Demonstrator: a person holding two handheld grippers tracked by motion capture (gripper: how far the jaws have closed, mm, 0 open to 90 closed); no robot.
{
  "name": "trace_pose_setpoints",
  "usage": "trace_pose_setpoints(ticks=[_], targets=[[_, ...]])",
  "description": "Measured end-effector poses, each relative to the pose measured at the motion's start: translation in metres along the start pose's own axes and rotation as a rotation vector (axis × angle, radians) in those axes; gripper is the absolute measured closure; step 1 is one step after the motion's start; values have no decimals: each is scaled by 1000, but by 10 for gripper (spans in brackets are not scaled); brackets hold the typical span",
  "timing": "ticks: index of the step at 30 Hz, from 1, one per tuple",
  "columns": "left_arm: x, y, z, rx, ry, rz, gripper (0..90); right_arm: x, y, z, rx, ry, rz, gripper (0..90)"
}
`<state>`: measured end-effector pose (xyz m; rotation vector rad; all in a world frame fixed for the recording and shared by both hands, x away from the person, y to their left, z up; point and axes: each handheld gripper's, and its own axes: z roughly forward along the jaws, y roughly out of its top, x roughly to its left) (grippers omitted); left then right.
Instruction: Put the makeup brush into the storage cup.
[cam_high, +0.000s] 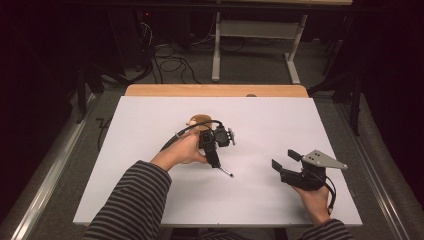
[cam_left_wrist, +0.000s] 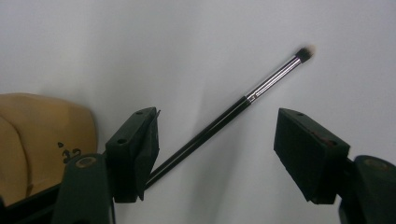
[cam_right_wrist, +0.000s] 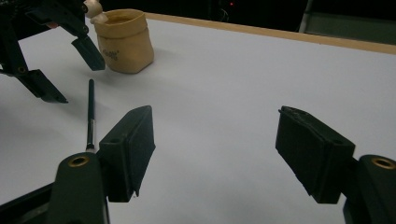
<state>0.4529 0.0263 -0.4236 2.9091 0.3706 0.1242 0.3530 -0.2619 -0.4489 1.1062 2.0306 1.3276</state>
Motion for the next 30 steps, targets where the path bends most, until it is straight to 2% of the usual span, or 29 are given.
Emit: trace_pose_setpoints(ticks=[13, 30], targets=[[3, -4, 10, 14, -5, -11, 323, 0, 0, 0, 2, 2, 0, 293], [4, -5, 20, 41, -10, -6, 335, -1, 0, 1, 4, 6, 3, 293]])
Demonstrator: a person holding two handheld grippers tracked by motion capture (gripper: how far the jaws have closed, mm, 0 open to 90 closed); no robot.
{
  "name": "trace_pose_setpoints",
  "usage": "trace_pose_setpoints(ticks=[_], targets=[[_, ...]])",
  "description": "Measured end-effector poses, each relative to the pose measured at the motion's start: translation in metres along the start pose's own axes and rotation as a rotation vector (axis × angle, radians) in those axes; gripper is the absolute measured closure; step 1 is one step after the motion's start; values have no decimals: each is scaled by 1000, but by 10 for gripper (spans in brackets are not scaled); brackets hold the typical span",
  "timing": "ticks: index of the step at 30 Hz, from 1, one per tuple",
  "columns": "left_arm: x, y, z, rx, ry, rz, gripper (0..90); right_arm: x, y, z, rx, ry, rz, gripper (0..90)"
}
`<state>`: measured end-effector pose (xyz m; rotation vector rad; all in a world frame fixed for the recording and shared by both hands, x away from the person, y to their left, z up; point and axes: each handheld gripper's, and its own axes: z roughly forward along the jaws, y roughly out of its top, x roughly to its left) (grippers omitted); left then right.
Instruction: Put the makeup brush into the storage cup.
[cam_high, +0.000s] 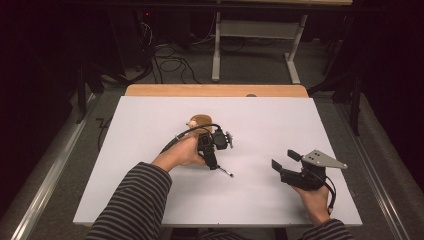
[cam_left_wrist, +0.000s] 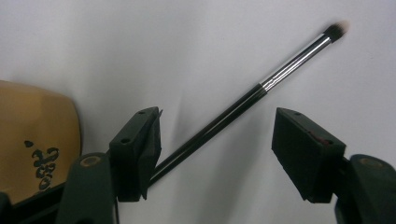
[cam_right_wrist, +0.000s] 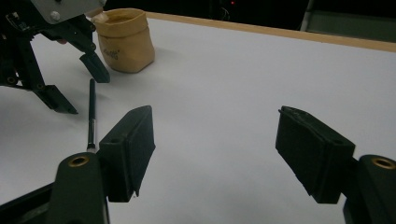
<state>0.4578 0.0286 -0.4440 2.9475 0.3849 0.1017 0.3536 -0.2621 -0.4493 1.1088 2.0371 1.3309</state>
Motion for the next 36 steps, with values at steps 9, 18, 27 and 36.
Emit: trace_pose_setpoints(ticks=[9, 18, 27, 36], targets=[[0, 0, 6, 18, -2, 3, 353, 0, 0, 0, 1, 2, -1, 293], [-1, 0, 8, 20, -4, 5, 378, 0, 0, 0, 1, 4, 0, 293], [-1, 1, 12, 32, -14, 6, 401, 0, 0, 0, 3, 4, 0, 293], [-1, 1, 12, 27, -38, 13, 474, 0, 0, 1, 3, 7, 1, 293]])
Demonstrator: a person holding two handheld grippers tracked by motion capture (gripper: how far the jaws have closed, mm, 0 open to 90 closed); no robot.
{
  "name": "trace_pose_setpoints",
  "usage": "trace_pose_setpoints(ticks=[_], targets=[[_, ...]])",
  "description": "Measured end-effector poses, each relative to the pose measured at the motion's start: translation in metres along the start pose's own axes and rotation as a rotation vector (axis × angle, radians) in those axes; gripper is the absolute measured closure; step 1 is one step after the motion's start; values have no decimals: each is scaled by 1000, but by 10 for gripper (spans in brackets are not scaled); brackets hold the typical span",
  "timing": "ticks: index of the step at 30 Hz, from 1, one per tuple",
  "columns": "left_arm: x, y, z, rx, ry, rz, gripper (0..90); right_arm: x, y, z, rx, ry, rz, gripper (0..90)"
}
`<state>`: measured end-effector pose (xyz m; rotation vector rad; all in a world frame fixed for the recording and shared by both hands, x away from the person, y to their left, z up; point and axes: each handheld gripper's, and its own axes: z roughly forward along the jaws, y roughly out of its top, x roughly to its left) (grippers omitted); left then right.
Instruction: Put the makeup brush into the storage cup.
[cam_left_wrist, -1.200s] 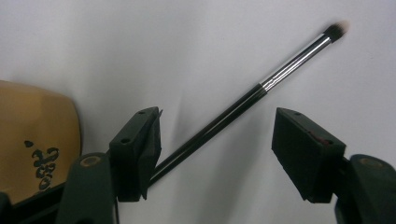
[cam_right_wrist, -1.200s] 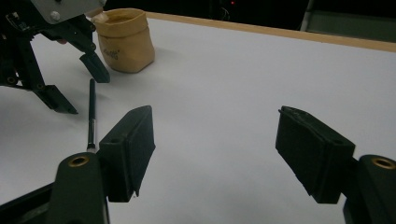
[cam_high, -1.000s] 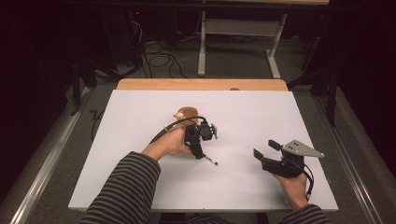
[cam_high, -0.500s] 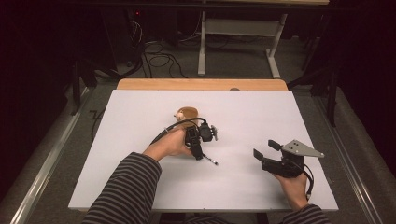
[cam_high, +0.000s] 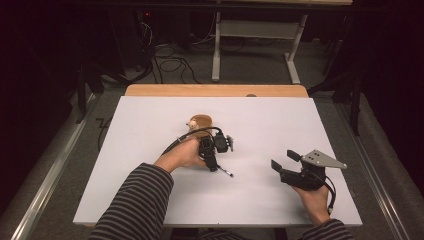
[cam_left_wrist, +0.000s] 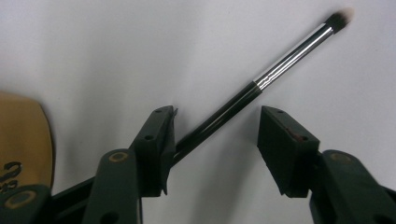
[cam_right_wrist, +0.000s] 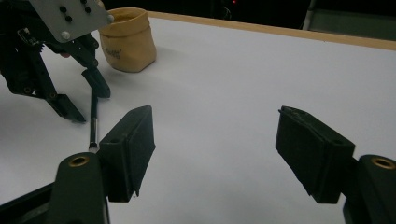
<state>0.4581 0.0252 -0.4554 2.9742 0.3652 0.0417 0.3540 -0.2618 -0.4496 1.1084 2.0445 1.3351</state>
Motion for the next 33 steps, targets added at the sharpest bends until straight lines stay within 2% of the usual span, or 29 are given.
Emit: trace_pose_setpoints(ticks=[14, 33], targets=[[0, 1, -1, 2, -12, 2, 556, 0, 0, 0, 3, 3, 0, 294], [0, 0, -2, -1, -12, 10, 724, 0, 0, 1, 4, 4, -1, 295]])
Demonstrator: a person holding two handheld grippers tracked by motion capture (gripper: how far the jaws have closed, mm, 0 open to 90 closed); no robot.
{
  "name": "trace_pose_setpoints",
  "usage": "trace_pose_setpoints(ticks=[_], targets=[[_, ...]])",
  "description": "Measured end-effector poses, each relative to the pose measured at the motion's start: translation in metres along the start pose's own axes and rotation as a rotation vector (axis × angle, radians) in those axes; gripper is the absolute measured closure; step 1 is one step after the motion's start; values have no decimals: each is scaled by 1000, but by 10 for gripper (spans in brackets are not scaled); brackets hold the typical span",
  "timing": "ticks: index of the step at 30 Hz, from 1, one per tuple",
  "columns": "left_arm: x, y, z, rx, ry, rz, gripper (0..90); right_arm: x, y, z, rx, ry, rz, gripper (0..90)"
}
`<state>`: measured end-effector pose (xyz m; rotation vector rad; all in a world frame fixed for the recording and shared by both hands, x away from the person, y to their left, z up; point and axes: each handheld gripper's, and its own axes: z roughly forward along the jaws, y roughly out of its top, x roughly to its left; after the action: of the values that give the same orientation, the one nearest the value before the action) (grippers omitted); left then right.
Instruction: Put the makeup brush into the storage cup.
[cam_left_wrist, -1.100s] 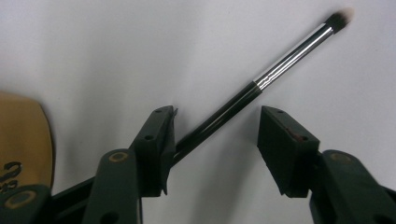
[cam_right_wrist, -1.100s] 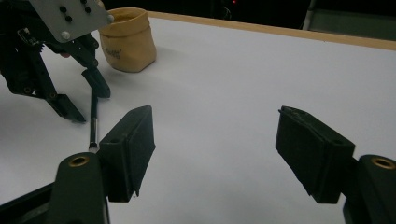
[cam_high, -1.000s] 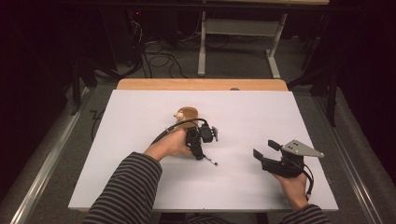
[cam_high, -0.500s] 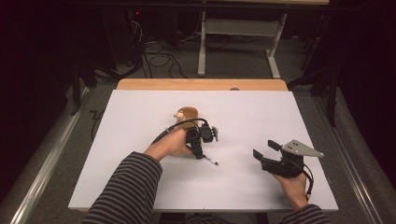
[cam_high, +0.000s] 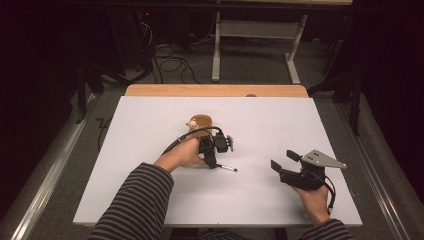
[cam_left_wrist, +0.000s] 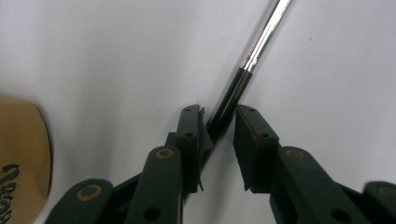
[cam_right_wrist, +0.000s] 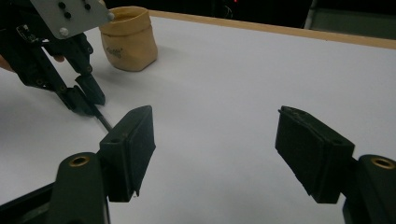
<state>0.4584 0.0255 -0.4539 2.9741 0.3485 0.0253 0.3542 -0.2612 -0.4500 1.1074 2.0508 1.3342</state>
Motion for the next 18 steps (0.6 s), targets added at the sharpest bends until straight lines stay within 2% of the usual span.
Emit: trace_pose_setpoints(ticks=[12, 18], targets=[[0, 0, 0, 1, -3, 3, 813, 0, 0, 0, 2, 1, 0, 295], [-1, 1, 0, 5, -2, 5, 829, 1, 0, 0, 4, 2, 0, 296]])
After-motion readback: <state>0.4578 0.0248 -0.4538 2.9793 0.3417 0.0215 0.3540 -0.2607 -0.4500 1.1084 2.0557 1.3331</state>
